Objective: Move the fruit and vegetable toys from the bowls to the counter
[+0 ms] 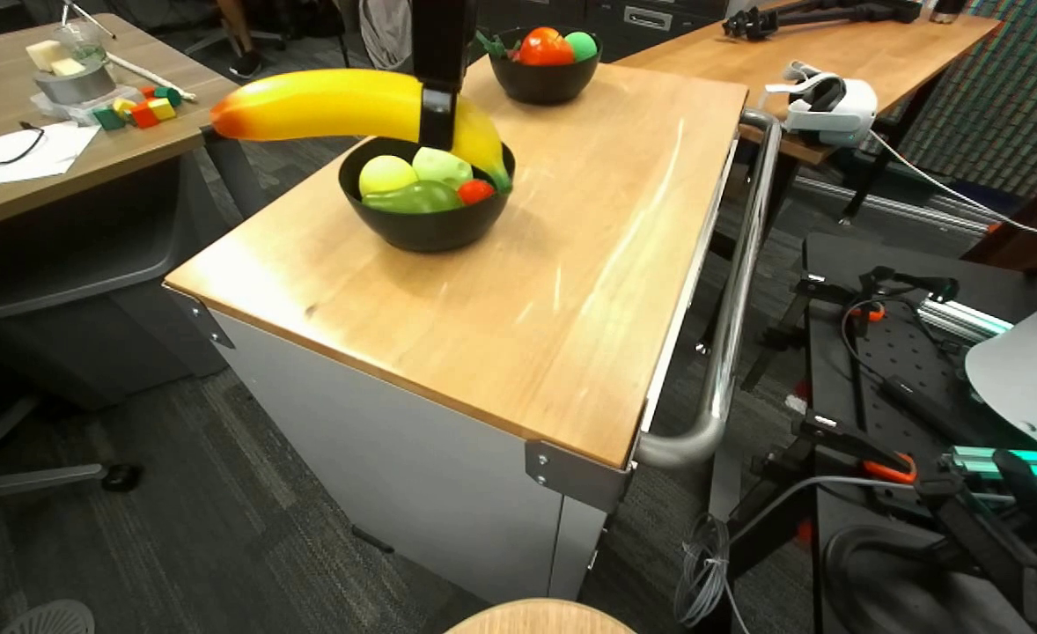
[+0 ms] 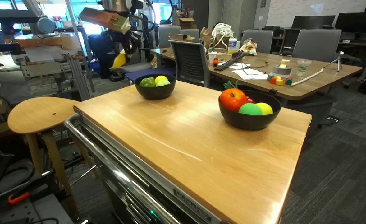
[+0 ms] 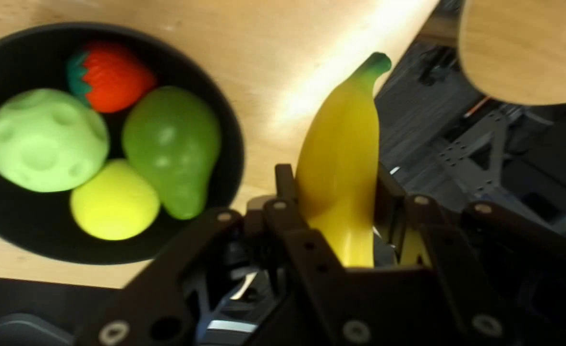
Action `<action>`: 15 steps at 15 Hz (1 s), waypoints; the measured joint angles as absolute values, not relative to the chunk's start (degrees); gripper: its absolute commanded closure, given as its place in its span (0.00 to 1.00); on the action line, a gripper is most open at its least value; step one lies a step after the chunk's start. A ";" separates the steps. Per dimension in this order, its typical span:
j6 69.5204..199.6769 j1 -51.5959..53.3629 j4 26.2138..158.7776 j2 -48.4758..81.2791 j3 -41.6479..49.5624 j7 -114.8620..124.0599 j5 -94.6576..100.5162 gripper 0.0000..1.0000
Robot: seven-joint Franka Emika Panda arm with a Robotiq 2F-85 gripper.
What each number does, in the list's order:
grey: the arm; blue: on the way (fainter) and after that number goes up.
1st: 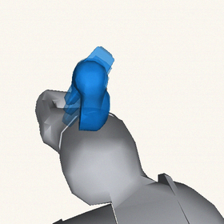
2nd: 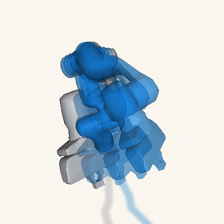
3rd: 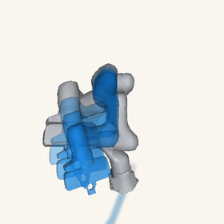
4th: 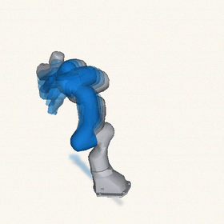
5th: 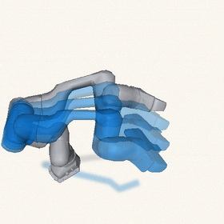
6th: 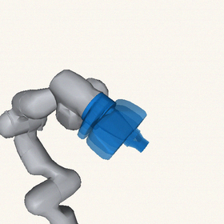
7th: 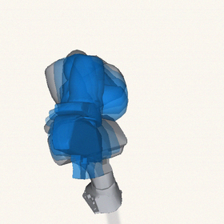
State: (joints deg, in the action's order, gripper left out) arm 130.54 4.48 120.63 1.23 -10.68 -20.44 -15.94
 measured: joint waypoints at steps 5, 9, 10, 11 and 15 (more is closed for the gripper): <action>113.55 5.33 121.19 -3.38 -9.93 -25.15 -18.46 0.86; 111.28 5.32 124.74 -2.96 -8.25 -25.31 -13.27 0.86; 111.27 5.32 126.07 -2.95 -7.95 -25.65 -12.00 0.86; 111.32 5.32 127.38 -2.95 -7.81 -26.25 -10.94 0.86; 112.87 5.38 132.80 -3.14 -7.76 -29.91 -6.82 0.86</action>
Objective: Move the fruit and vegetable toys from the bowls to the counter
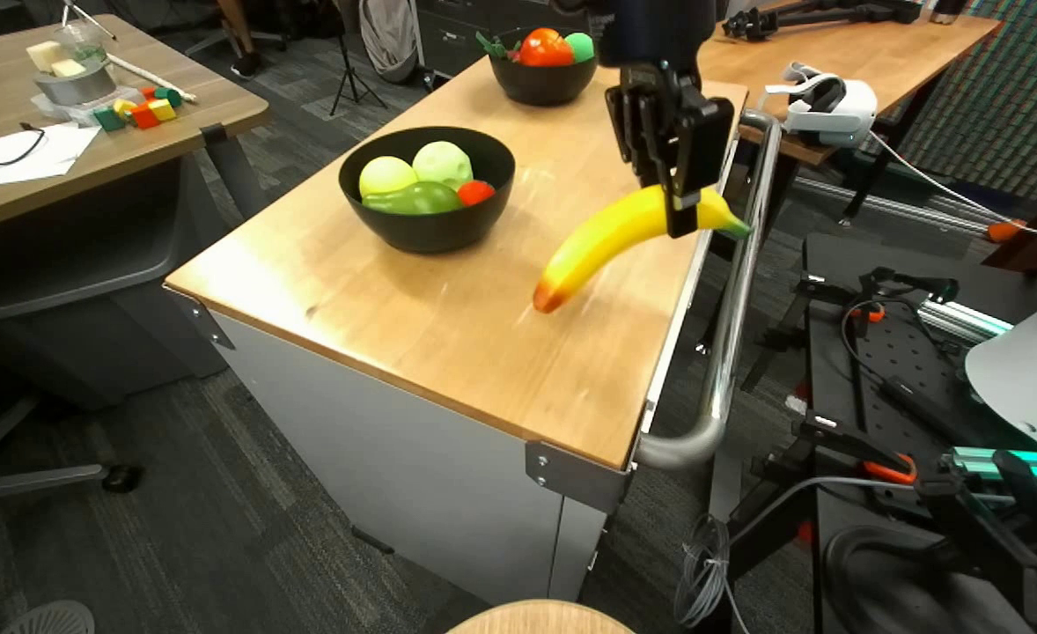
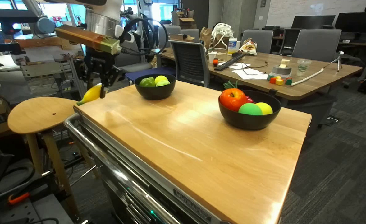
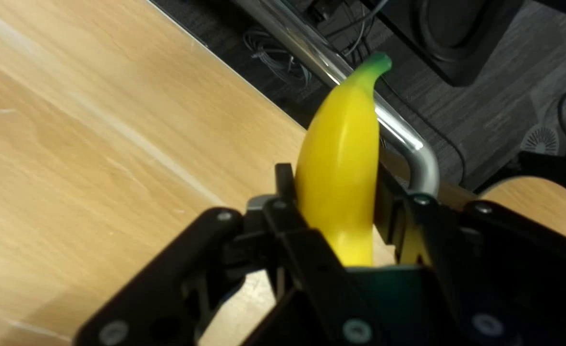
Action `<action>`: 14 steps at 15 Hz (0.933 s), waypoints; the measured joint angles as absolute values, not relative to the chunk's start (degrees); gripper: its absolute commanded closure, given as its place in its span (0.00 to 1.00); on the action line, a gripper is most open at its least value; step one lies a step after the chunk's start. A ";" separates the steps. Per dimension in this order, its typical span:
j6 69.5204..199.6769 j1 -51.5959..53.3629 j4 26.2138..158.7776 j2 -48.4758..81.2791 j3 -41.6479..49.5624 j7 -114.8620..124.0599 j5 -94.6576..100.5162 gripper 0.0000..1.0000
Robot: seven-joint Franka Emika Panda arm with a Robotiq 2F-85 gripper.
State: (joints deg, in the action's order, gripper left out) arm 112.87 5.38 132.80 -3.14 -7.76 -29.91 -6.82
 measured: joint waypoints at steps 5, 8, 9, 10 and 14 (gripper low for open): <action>127.71 5.48 139.98 -3.01 -7.76 -32.86 -2.14 0.86; 137.32 5.48 142.80 -2.67 -7.76 -32.90 -2.02 0.27; 140.54 5.48 143.27 -2.58 -7.75 -32.90 -2.30 0.21; 143.43 5.50 143.38 -2.56 -7.75 -32.90 -2.95 0.12; 148.16 6.46 139.22 -3.42 -7.76 -32.93 -10.30 0.00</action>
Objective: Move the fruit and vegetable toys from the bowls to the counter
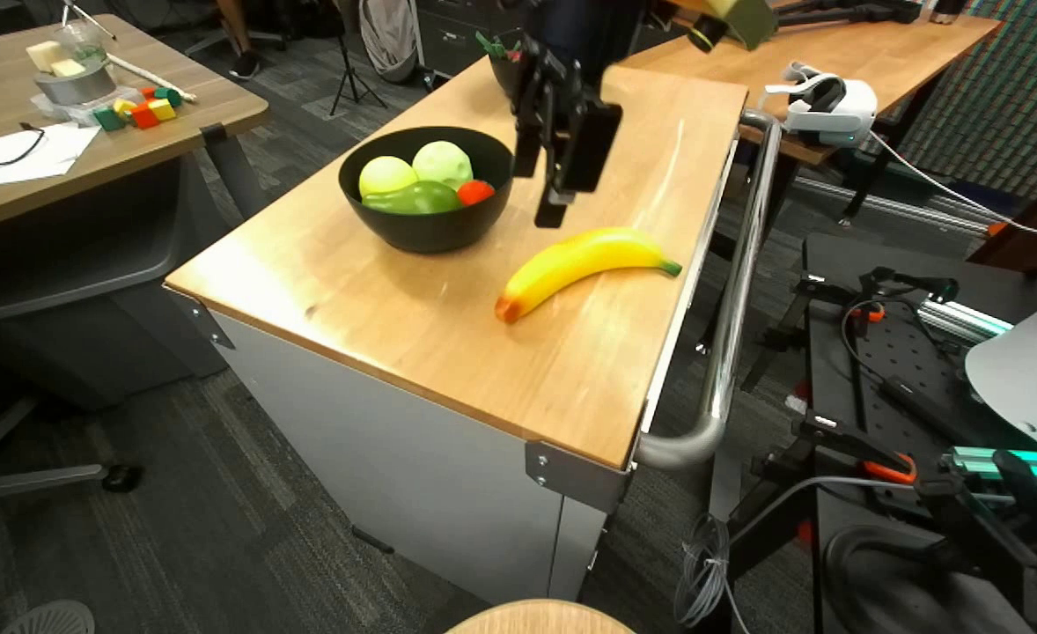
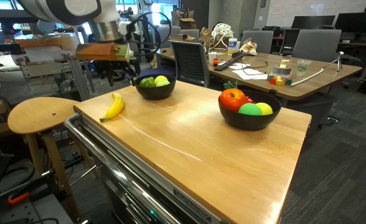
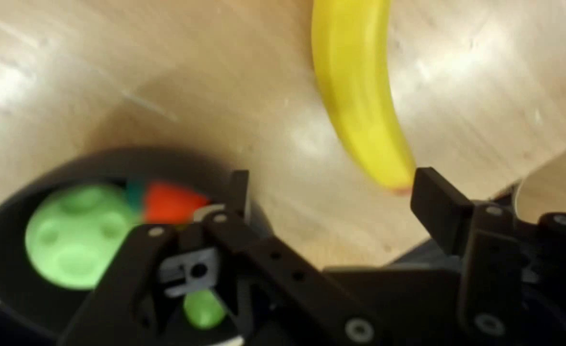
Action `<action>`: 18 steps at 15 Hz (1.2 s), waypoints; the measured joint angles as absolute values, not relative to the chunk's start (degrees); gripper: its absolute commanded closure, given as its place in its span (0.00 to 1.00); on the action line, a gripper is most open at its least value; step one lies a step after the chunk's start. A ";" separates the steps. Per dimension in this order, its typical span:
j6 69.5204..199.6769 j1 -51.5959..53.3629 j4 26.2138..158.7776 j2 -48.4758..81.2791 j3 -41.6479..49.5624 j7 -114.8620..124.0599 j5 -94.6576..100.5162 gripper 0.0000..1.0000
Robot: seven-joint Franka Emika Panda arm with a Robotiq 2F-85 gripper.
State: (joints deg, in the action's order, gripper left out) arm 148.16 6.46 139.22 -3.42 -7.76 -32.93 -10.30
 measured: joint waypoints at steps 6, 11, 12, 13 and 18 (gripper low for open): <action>141.60 4.63 122.56 0.79 -4.49 -23.60 -10.76 0.00; 141.18 4.53 124.43 2.55 -5.04 -23.43 -10.11 0.00; 141.42 4.68 124.98 3.22 -5.38 -23.22 -10.11 0.00; 142.13 4.82 125.32 4.22 -5.71 -22.73 -10.11 0.00; 149.28 5.20 124.77 10.20 -6.24 -18.28 -6.71 0.00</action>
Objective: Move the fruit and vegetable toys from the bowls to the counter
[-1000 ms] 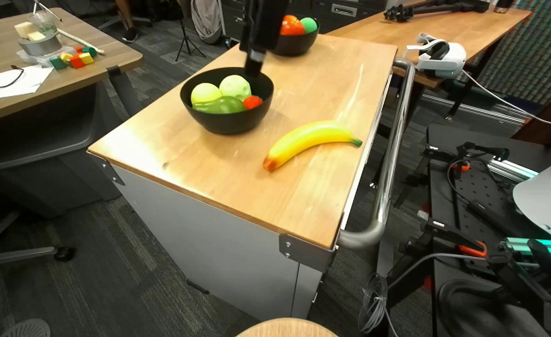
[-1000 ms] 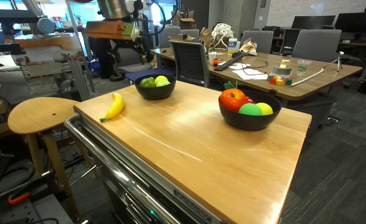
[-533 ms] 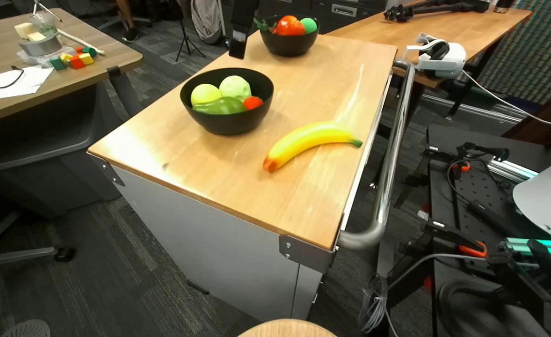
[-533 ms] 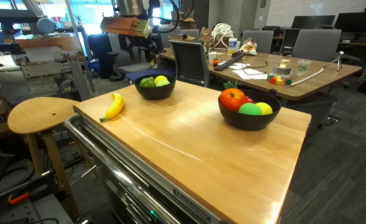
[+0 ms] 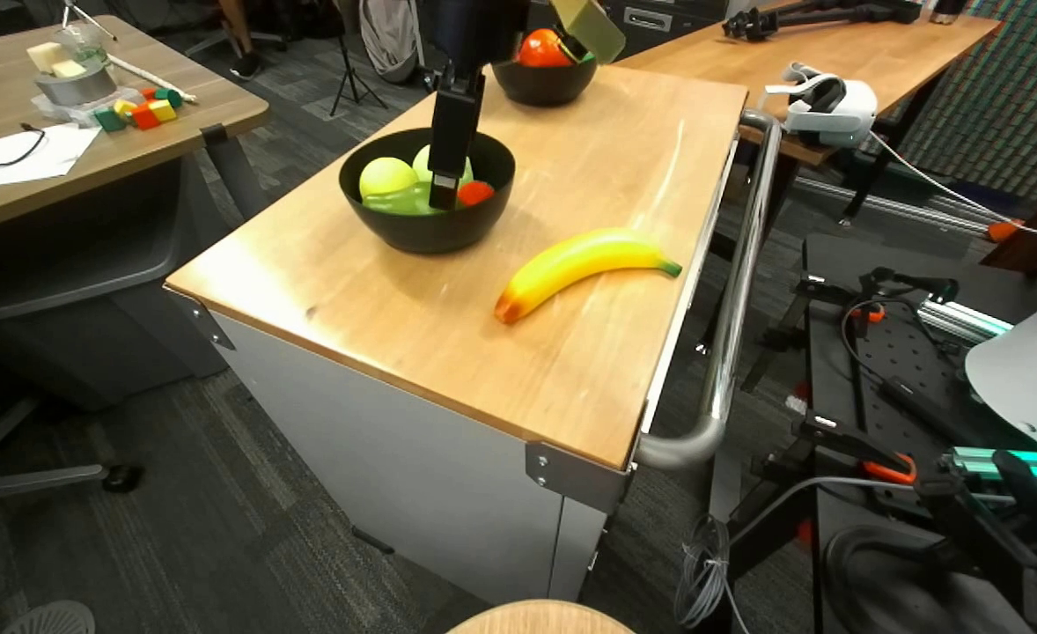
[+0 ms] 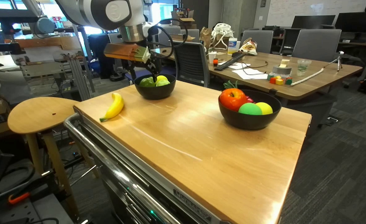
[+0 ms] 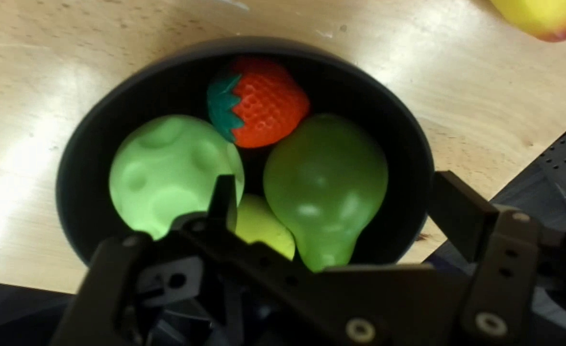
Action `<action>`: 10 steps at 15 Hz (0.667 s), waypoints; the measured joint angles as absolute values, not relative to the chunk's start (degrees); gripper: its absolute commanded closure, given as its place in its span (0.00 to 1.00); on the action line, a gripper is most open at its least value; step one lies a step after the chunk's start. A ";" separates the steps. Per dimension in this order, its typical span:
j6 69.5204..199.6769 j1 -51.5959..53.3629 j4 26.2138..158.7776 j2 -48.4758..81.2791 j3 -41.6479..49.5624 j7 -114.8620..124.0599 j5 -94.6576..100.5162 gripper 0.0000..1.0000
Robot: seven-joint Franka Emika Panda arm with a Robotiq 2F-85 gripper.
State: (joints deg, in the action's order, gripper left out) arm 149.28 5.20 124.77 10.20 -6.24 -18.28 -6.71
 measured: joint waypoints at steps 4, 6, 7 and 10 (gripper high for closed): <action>150.33 5.22 123.04 12.01 -6.25 -13.96 -5.20 0.13; 150.31 5.18 122.45 12.47 -6.22 -11.68 -5.19 0.14; 150.30 5.17 122.12 12.63 -6.21 -10.55 -5.20 0.12; 150.29 5.02 121.27 12.92 -6.06 -7.75 -5.22 0.23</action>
State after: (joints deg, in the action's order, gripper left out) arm 150.29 5.02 121.27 12.92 -6.06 -7.75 -5.22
